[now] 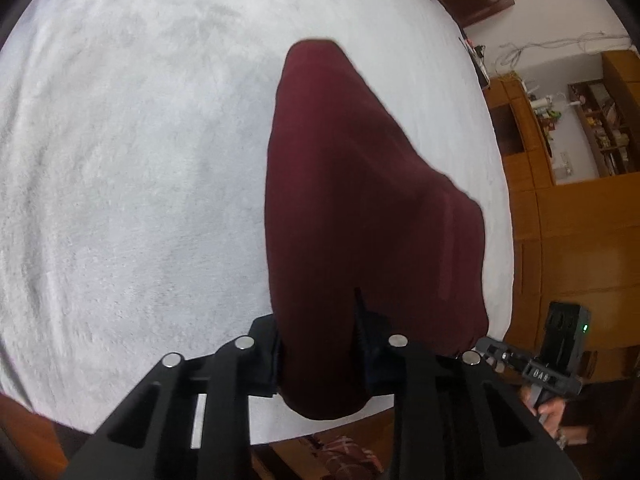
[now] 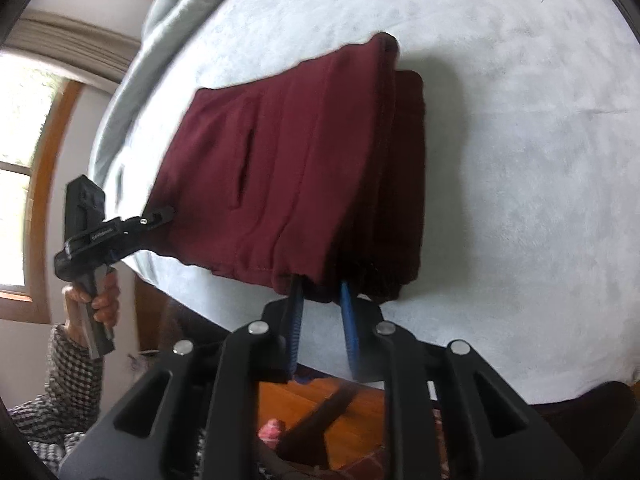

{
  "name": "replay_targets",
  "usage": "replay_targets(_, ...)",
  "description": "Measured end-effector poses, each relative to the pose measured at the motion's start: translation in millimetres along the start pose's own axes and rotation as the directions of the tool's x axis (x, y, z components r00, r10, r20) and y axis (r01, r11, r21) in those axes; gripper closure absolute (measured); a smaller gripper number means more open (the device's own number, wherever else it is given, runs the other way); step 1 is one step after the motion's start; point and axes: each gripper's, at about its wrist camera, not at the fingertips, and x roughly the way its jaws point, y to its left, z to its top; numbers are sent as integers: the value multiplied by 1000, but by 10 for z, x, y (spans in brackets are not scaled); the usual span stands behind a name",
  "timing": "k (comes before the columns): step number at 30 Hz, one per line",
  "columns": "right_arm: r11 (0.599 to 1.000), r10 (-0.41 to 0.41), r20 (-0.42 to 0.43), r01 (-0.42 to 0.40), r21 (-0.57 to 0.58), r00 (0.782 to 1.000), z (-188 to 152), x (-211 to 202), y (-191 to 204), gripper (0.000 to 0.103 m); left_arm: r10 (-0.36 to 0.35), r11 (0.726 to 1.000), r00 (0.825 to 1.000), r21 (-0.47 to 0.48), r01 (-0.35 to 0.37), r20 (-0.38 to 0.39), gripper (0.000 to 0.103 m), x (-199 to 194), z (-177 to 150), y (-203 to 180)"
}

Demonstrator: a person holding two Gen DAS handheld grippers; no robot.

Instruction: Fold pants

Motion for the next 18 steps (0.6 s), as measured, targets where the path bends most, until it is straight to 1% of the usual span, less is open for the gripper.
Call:
replay_targets(2,999,4,-35,-3,32,999,16,115,-75,80,31,1000,1000,4,-31,4,68,119,-32,39)
replay_targets(3,999,-4,-50,6,51,999,18,174,-112,74,34,999,999,11,-34,15,67,86,-51,33)
replay_targets(4,998,-10,-53,13,57,999,17,205,-133,73,41,999,999,16,-41,23,61,68,-51,7)
replay_targets(5,999,-7,-44,9,53,999,14,196,-138,73,56,998,998,24,-56,22,50,42,-55,-25)
replay_targets(6,999,-4,-37,6,52,999,10,162,-135,73,79,996,997,38,-79,22,43,22,-83,-75)
replay_targets(7,999,1,-31,0,48,1000,4,133,-126,73,121,991,992,59,-123,27,32,0,-87,-117)
replay_targets(8,999,12,-21,-11,36,1000,5,72,-110,70,142,986,990,83,-143,26,27,-16,-88,-169)
replay_targets(9,1000,9,-9,-9,26,1000,2,11,-99,65,143,985,989,93,-144,25,25,-69,-54,-230)
replay_targets(10,1000,3,13,-3,17,1000,3,-79,-95,65,140,985,990,94,-142,24,21,-77,-18,-262)
replay_targets(11,1000,-4,26,4,10,1000,10,-134,-92,64,139,986,990,92,-141,25,18,-98,9,-267)
replay_targets(13,1000,-15,47,14,10,999,37,-225,-94,59,139,987,990,77,-141,36,18,-138,61,-231)
replay_targets(14,1000,-6,56,5,15,998,65,-259,-88,56,137,988,990,69,-139,33,18,-137,75,-186)
replay_targets(15,1000,13,52,-14,19,999,79,-257,-109,54,131,990,991,52,-132,23,18,-115,108,-167)
replay_targets(18,999,32,26,-33,28,999,90,-171,-127,55,128,992,992,21,-127,-5,18,-21,150,-121)
